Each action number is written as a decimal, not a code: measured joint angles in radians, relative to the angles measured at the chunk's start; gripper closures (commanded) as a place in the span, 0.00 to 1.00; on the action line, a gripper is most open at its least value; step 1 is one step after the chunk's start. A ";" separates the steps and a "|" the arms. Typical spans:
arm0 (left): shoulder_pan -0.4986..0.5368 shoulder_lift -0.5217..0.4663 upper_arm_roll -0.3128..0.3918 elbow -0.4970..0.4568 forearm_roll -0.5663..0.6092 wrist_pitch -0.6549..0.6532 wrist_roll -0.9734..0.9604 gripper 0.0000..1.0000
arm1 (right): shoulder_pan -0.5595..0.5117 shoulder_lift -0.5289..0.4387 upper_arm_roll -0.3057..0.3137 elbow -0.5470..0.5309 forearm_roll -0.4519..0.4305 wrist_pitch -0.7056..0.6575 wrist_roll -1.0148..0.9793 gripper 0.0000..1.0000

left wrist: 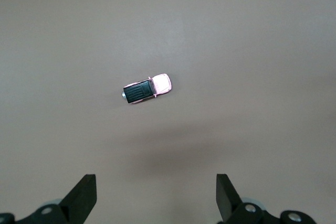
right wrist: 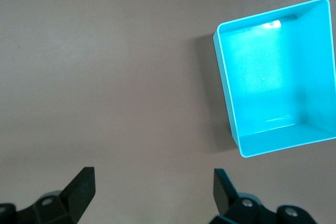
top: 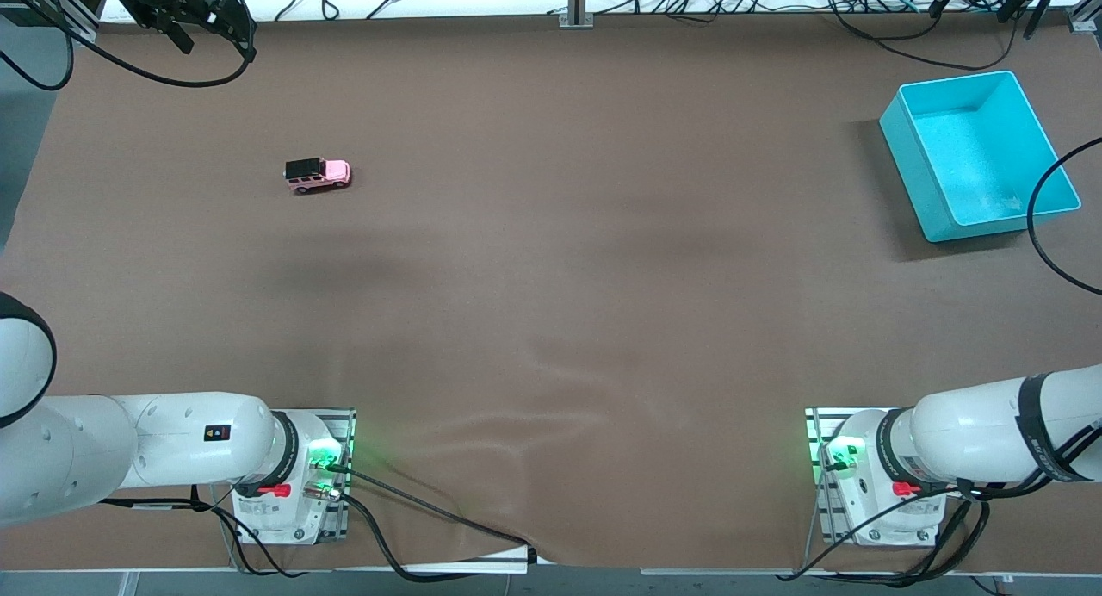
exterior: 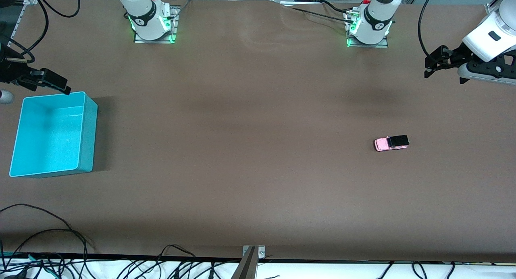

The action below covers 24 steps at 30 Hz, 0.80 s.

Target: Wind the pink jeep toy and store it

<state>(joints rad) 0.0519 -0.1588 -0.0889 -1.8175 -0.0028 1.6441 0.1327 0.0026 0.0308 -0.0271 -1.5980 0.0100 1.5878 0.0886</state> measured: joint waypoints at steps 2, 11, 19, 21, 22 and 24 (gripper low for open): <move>0.001 0.000 0.001 0.000 0.002 0.000 -0.001 0.00 | 0.000 0.000 0.000 0.000 0.000 0.000 0.000 0.00; 0.009 0.000 0.005 0.002 0.002 -0.001 -0.002 0.00 | 0.000 0.000 0.000 0.000 0.000 0.000 0.001 0.00; 0.013 0.002 0.007 0.002 0.002 -0.002 -0.002 0.00 | 0.000 0.000 0.000 0.000 0.000 0.001 0.001 0.00; 0.014 0.007 0.007 0.002 0.002 -0.002 -0.002 0.00 | 0.000 0.001 0.000 0.000 0.000 0.001 0.001 0.00; 0.014 0.010 0.007 0.002 0.002 -0.002 -0.002 0.00 | 0.000 0.001 0.000 0.000 0.000 0.001 0.001 0.00; 0.014 0.019 0.007 0.004 0.002 -0.002 -0.002 0.00 | 0.000 0.002 0.000 0.000 0.000 0.001 0.001 0.00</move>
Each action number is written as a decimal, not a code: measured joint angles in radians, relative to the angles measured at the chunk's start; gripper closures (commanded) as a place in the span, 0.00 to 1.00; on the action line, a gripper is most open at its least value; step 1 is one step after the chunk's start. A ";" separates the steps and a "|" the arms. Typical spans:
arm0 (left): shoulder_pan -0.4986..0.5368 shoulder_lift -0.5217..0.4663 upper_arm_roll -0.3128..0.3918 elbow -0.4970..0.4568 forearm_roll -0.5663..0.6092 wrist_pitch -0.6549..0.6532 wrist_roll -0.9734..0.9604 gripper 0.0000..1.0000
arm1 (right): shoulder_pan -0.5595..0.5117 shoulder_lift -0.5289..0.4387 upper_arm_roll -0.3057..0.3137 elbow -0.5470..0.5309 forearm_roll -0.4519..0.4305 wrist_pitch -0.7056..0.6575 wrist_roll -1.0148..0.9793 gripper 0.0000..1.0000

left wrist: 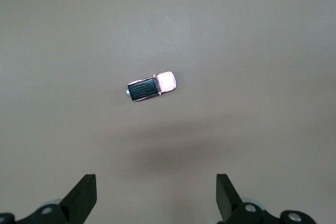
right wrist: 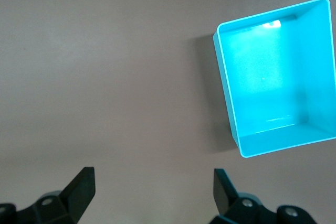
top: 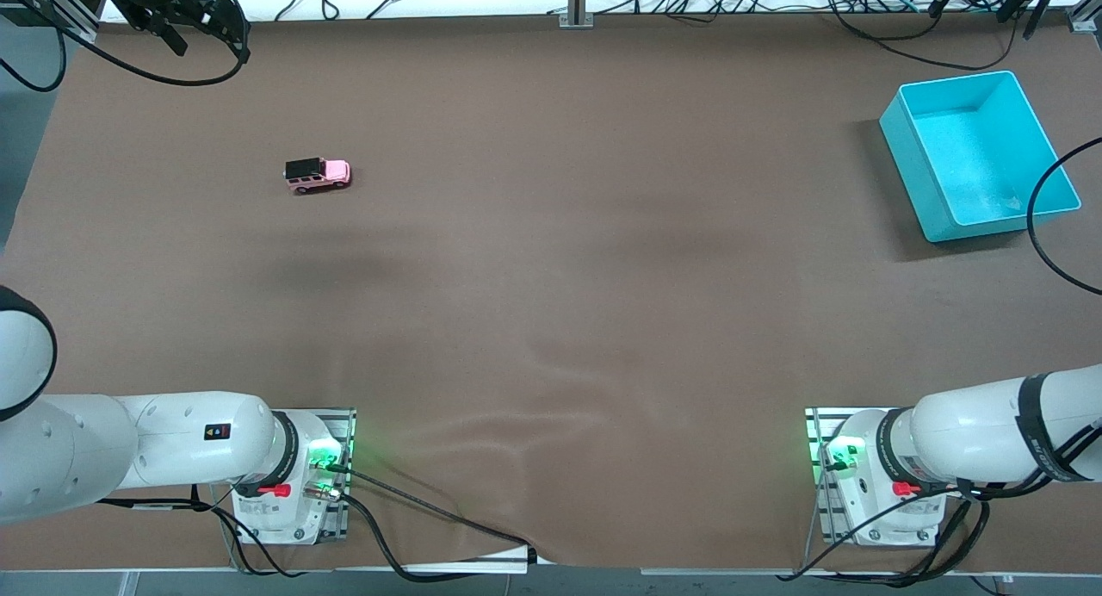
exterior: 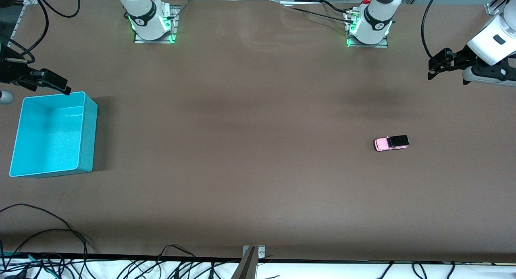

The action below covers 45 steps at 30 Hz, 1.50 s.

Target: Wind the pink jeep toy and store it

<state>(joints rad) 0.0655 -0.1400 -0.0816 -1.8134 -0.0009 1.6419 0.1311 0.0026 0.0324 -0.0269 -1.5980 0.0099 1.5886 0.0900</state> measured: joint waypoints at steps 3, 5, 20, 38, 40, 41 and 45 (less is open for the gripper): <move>0.000 0.018 0.000 0.009 0.000 0.000 0.000 0.00 | 0.000 0.000 0.000 0.000 0.000 0.000 0.000 0.00; 0.000 0.030 0.000 0.015 0.000 0.000 0.000 0.00 | 0.000 0.000 0.000 0.000 0.000 0.000 0.001 0.00; 0.001 0.093 0.000 -0.007 0.000 0.030 -0.003 0.00 | -0.001 0.000 -0.001 0.000 0.000 0.000 0.005 0.00; 0.001 0.115 0.000 -0.139 0.000 0.197 -0.004 0.00 | -0.001 0.000 -0.001 0.001 0.000 0.001 0.005 0.00; 0.001 0.113 0.000 -0.138 0.000 0.197 -0.006 0.00 | -0.001 0.000 -0.001 0.001 0.000 0.001 0.005 0.00; 0.001 0.113 0.000 -0.136 0.000 0.196 -0.008 0.00 | -0.001 0.000 -0.001 0.001 0.000 0.001 0.005 0.00; 0.001 0.106 0.000 -0.093 0.000 0.144 -0.029 0.00 | -0.001 0.000 -0.001 0.001 0.000 0.001 0.005 0.00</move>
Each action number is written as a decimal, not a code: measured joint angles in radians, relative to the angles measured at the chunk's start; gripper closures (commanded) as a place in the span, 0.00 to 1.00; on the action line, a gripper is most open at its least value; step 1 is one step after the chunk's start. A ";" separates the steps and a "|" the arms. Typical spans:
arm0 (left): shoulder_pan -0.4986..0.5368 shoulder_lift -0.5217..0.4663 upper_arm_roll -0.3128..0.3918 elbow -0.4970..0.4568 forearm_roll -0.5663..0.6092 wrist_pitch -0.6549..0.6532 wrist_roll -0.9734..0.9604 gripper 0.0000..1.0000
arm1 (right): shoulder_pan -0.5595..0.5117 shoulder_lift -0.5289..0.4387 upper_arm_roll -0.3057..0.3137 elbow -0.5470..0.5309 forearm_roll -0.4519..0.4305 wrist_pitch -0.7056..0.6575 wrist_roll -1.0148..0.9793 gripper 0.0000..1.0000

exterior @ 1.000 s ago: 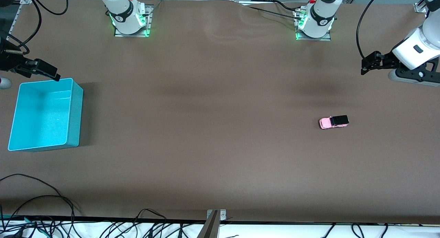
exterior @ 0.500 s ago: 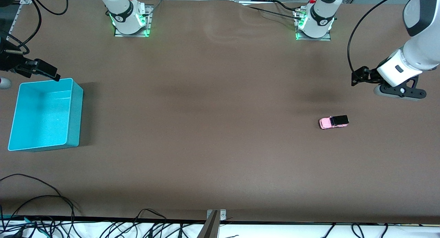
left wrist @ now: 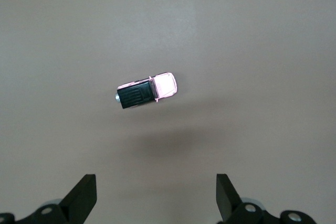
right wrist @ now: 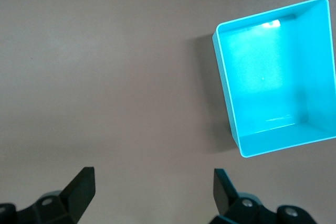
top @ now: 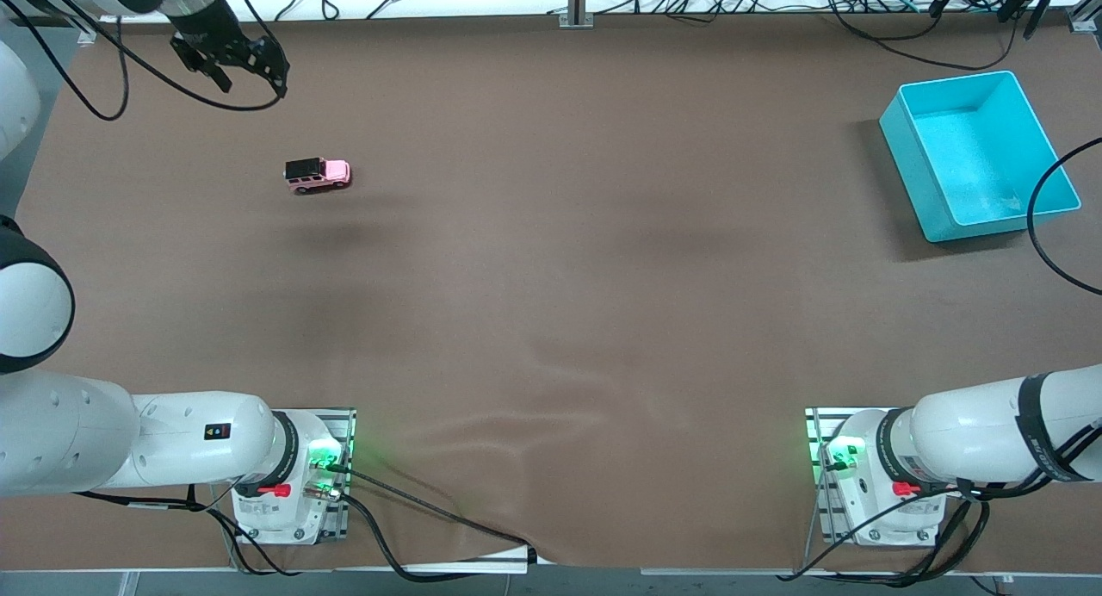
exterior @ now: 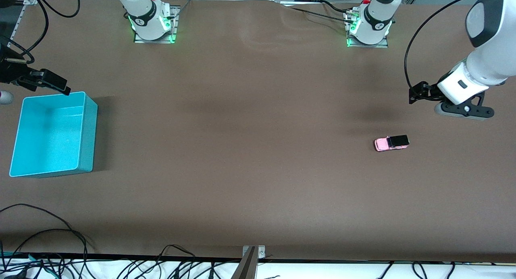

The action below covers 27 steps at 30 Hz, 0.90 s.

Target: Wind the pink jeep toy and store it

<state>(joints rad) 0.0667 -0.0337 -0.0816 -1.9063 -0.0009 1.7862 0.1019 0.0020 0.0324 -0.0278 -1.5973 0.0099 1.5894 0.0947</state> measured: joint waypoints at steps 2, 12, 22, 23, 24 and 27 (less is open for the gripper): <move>0.000 -0.004 0.000 0.046 0.000 -0.060 -0.011 0.00 | 0.000 0.000 0.000 0.000 0.000 0.000 0.000 0.00; 0.000 -0.027 0.000 0.161 0.000 -0.182 -0.023 0.00 | 0.000 0.000 0.000 0.000 0.000 0.000 0.000 0.00; 0.005 -0.022 0.000 0.160 0.000 -0.183 -0.026 0.00 | 0.000 0.000 -0.001 0.000 0.000 0.000 0.000 0.00; 0.006 -0.021 0.000 0.159 0.000 -0.183 -0.027 0.00 | 0.000 0.000 -0.001 0.000 0.000 0.000 0.000 0.00; 0.007 -0.021 0.000 0.158 0.000 -0.183 -0.027 0.00 | 0.000 0.000 -0.001 0.000 0.000 0.000 0.000 0.00; 0.011 -0.016 0.000 0.154 0.000 -0.182 -0.028 0.00 | -0.001 0.000 -0.001 0.000 0.000 0.000 0.000 0.00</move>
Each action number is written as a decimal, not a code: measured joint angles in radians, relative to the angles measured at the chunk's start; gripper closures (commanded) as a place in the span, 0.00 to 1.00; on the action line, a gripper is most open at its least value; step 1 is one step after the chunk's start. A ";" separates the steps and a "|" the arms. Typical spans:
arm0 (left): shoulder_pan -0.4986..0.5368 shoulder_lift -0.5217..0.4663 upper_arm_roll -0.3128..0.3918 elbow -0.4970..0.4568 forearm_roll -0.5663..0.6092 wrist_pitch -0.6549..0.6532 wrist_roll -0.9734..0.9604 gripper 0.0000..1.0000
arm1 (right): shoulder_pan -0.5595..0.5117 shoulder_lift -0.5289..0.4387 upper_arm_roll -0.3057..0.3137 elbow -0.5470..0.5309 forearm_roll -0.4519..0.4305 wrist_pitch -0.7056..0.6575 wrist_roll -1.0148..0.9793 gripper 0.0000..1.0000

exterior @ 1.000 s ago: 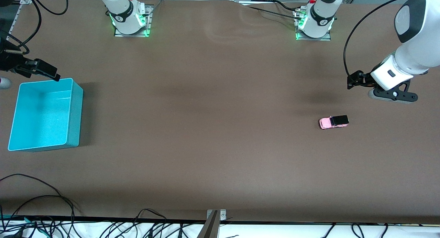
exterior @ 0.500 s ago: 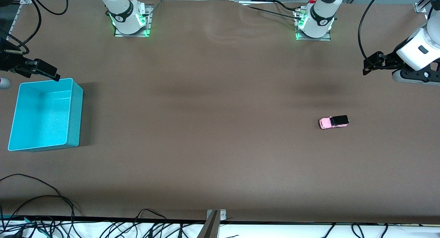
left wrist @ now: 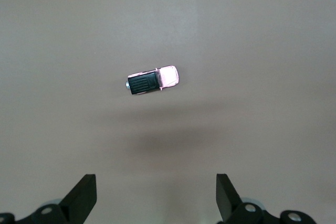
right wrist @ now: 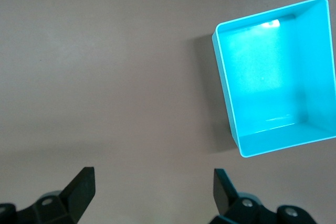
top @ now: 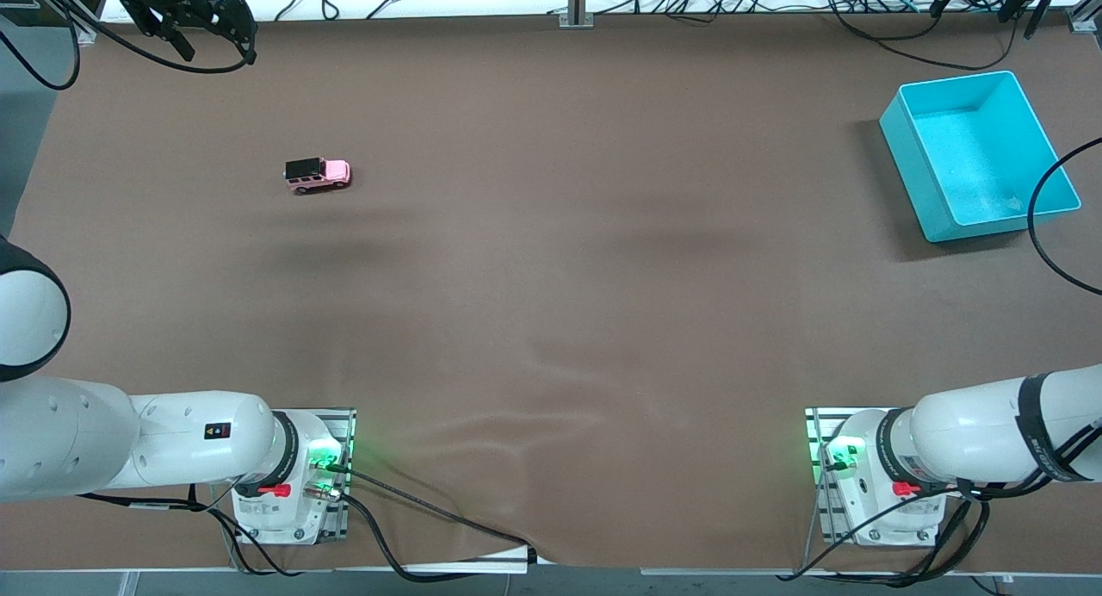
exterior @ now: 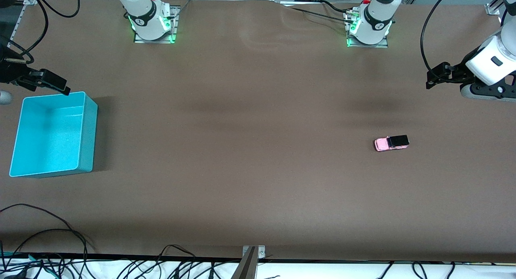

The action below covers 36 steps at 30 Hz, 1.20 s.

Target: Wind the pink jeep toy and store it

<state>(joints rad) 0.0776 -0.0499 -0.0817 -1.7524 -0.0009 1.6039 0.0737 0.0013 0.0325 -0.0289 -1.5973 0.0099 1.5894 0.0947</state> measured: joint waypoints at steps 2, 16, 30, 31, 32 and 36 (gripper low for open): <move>0.002 0.007 0.000 -0.002 0.000 0.002 0.000 0.00 | 0.000 0.000 0.000 0.000 0.000 0.000 0.000 0.00; 0.005 0.105 0.001 -0.121 0.000 0.244 -0.009 0.00 | 0.000 0.004 0.000 0.000 0.000 -0.001 -0.016 0.00; 0.013 0.174 0.001 -0.333 0.000 0.580 0.102 0.00 | 0.000 0.017 0.000 0.000 0.000 -0.001 -0.018 0.00; 0.015 0.181 0.001 -0.346 0.000 0.605 0.137 0.00 | 0.000 0.017 0.000 0.000 0.000 -0.001 -0.018 0.00; 0.017 0.189 0.001 -0.358 0.000 0.630 0.179 0.00 | 0.000 0.017 0.000 0.000 0.000 -0.001 -0.018 0.00; 0.023 0.217 0.001 -0.388 0.000 0.677 0.348 0.00 | 0.000 0.017 0.000 0.000 0.000 -0.001 -0.018 0.00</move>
<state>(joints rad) 0.1007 0.1670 -0.0808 -2.1409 -0.0007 2.2809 0.4214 0.0012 0.0500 -0.0290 -1.5973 0.0099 1.5884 0.0766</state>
